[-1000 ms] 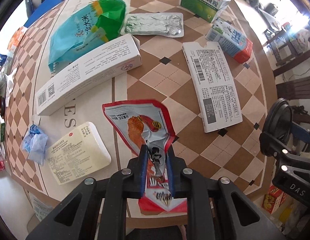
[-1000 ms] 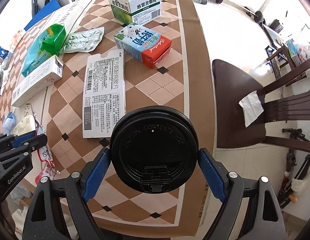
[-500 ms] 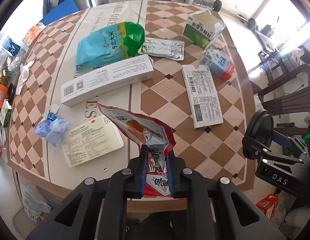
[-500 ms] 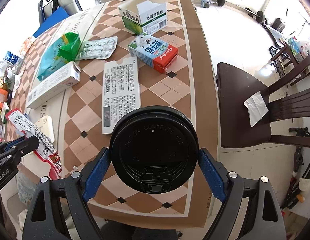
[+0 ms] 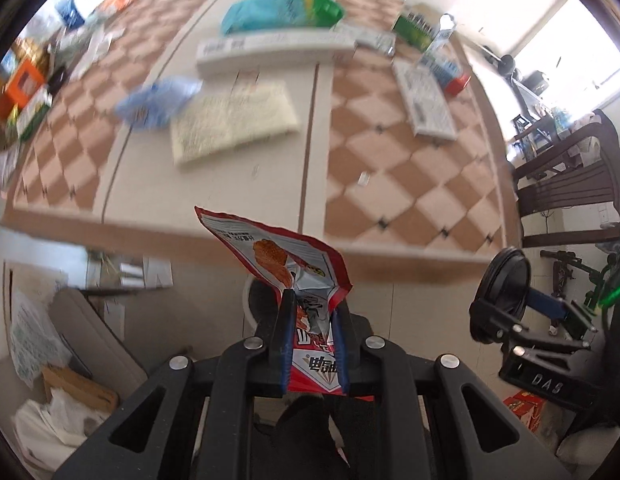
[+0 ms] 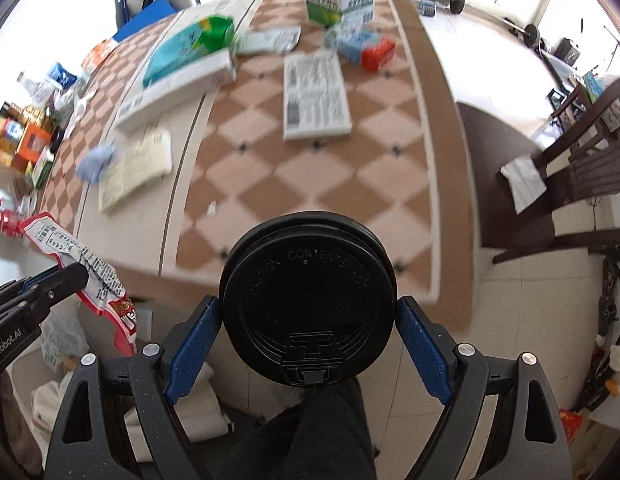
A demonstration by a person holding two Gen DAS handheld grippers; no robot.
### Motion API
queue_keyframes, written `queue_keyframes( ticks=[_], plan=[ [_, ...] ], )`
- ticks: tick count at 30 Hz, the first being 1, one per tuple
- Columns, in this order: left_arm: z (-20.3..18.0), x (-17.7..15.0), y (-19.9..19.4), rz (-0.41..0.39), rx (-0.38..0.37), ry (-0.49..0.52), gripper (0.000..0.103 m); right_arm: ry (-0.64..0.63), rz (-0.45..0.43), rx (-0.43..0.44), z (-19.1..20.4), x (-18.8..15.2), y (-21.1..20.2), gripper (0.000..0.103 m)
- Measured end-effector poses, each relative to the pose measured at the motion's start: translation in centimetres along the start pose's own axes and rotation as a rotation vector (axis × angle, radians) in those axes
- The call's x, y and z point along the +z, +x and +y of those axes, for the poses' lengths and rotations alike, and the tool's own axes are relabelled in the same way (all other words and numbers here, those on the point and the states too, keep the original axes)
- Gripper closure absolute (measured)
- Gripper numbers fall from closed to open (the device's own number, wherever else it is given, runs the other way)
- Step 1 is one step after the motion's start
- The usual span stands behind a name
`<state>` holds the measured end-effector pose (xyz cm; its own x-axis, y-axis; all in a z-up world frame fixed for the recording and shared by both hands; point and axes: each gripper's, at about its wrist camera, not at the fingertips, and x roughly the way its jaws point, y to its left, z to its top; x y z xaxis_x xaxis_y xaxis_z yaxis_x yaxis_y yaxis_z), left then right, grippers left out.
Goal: Collect trash
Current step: 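Lift the lid and wrapper and carry both tools over the trash bin, then open both tools to drop the lid and wrapper into the bin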
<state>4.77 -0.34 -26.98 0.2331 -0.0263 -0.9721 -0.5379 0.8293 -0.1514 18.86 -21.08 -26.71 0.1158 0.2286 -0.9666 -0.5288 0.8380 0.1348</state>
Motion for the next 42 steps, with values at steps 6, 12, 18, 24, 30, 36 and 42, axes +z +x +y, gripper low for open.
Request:
queue_keyframes(
  ticks=[6,12,18,24,30,36,42],
  plan=[
    [3.2,-5.3,7.9,0.122,-0.028,-0.127,0.089,-0.042,0.159,0.005,2.1,-8.4,8.1,0.014],
    [6.4,-7.1,20.5,0.185,-0.076,-0.244,0.089,-0.072,0.246,0.007,2.5,-12.0,19.8,0.014],
    [9.8,-7.6,33.2,0.246,-0.147,-0.361,0.089,-0.141,0.259,-0.022,2.1,-12.7,32.5,0.014],
    [10.6,-8.2,40.3,0.307,-0.148,-0.341,0.089,-0.204,0.263,-0.033,1.6,-11.7,41.6,0.014],
    [11.4,-7.9,42.2,0.324,-0.146,-0.353,0.087,-0.206,0.304,0.031,1.1,-11.1,45.9,0.011],
    [11.8,-7.8,41.1,0.316,-0.111,-0.354,0.043,-0.138,0.331,0.116,0.8,-10.7,47.1,0.001],
    [12.1,-8.9,37.5,0.283,0.030,-0.325,0.003,-0.135,0.317,0.085,1.8,-10.7,44.7,0.000]
  ],
)
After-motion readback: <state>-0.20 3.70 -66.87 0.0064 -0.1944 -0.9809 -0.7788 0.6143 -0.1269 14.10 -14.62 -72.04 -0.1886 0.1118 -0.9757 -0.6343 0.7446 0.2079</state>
